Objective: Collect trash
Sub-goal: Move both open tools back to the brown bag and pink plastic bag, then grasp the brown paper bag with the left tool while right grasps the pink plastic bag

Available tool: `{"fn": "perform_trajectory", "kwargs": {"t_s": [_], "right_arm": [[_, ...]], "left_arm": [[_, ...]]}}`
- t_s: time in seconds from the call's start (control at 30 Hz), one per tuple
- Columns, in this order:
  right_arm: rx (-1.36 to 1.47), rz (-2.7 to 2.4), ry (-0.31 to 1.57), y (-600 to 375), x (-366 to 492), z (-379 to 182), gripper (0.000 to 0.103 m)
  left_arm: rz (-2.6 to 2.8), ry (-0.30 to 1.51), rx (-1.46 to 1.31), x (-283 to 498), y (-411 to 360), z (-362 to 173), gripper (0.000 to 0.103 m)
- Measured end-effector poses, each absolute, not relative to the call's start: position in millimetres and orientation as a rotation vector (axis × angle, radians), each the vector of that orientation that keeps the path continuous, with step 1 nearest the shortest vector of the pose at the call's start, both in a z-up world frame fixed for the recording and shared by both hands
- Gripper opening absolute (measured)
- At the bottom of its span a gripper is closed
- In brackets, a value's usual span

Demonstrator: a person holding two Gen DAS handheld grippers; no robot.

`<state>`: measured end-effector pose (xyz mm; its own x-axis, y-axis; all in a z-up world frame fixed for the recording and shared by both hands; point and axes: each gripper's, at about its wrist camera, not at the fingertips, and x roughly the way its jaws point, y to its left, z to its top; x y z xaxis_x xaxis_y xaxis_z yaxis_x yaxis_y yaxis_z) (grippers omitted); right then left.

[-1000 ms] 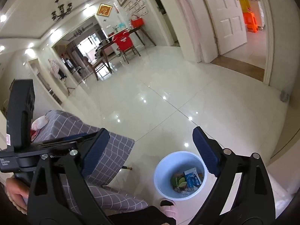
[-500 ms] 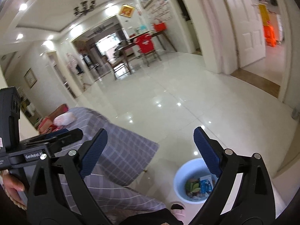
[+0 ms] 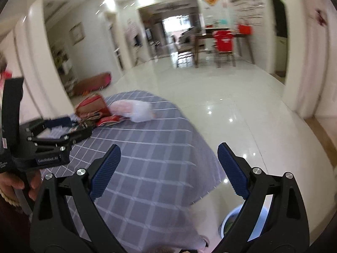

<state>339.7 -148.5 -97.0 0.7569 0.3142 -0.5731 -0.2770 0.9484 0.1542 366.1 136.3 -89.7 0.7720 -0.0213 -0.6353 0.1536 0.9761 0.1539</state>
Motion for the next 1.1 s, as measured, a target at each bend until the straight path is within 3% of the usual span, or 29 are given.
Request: {"fn": "perform_trajectory", "kwargs": {"t_s": [0.33,0.73,0.77,0.8,0.87,0.9,0.93,1.1], "right_arm": [[-0.137,0.397,0.742,-61.8,445.1,-128.5,0.091],[-0.257,0.513,0.819,-14.7,529.5,-159.2,0.091],[-0.230,0.521,0.833,-13.8,533.3,-160.0,0.091],[-0.189,0.537,0.851,-15.5,536.9,-161.9,0.091],[-0.147,0.563,0.880,-16.7,542.0,-164.5,0.067],[-0.143,0.561,0.877,-18.4,542.2,-164.9,0.063],[-0.132,0.556,0.875,-20.5,541.7,-164.7,0.059],[-0.076,0.518,0.812,-31.4,526.2,-150.5,0.054]], "left_arm": [[0.013,0.611,0.361,424.2,200.2,-96.6,0.081],[-0.068,0.653,0.521,476.4,202.6,-118.1,0.081],[-0.066,0.656,0.523,477.5,202.6,-118.3,0.078],[-0.083,0.663,0.520,478.8,201.4,-118.7,0.062],[-0.091,0.676,0.523,480.9,196.8,-118.4,0.055],[-0.095,0.678,0.533,480.0,195.3,-118.2,0.050],[-0.097,0.675,0.541,479.0,193.6,-117.6,0.032],[-0.041,0.614,0.509,464.8,192.2,-96.0,0.027]]}}
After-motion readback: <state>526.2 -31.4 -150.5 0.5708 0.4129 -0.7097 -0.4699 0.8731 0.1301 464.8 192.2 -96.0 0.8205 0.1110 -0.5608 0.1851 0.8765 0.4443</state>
